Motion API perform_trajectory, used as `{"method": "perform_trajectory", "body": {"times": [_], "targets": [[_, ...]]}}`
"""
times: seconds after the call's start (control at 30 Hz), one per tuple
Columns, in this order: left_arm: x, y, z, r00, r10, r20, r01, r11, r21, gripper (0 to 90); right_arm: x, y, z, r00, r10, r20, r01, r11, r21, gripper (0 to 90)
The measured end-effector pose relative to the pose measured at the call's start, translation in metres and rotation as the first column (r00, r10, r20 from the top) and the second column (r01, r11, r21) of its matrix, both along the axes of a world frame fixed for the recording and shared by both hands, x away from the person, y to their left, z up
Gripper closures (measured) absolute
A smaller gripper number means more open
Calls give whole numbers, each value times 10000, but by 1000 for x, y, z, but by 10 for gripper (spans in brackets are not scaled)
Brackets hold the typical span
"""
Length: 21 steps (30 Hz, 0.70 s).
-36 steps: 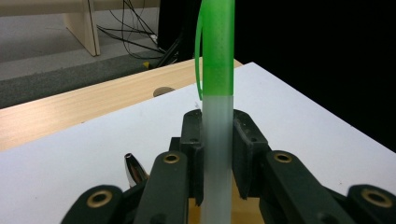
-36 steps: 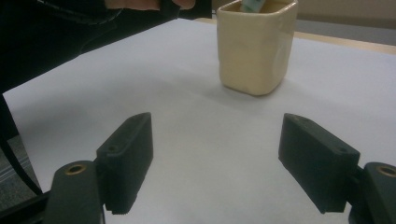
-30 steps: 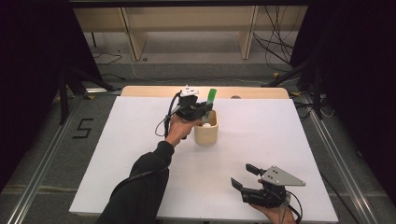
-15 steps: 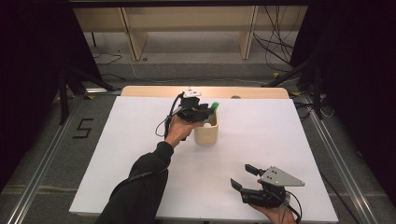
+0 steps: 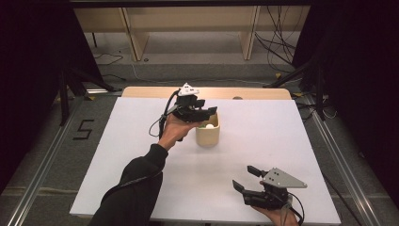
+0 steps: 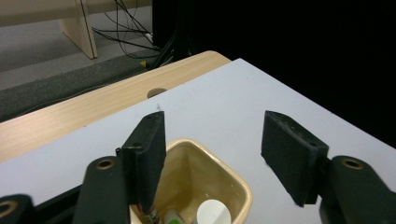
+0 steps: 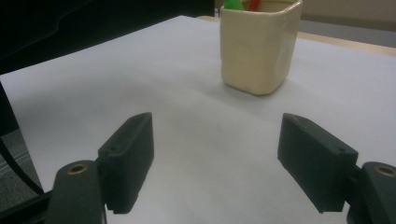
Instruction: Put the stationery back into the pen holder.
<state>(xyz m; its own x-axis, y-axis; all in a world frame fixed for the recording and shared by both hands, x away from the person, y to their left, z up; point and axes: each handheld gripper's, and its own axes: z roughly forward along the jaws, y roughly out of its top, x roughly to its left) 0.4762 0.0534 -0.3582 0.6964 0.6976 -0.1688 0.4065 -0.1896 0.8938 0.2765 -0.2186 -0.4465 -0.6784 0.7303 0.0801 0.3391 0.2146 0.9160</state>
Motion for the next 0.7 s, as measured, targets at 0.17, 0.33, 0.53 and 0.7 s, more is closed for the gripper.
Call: {"method": "perform_trajectory", "body": {"times": [0.17,0.33,0.53,0.7], "targets": [[-11,12,-1,9999,-71,-141,67,9996,-268,359,0,0,0,10000,-4,0,4,10000,36,278],[-20,24,-3,9989,-288,-382,268,9983,-518,314,1,0,0,10000,0,-35,0,10000,18,278],[-31,32,-9,9969,-662,-427,631,9955,-706,273,1,0,0,10000,-5,-21,6,10000,91,277],[-43,40,-17,9957,-847,-367,827,9952,-526,251,1,0,-1,9999,-17,-113,19,9998,172,277]]}}
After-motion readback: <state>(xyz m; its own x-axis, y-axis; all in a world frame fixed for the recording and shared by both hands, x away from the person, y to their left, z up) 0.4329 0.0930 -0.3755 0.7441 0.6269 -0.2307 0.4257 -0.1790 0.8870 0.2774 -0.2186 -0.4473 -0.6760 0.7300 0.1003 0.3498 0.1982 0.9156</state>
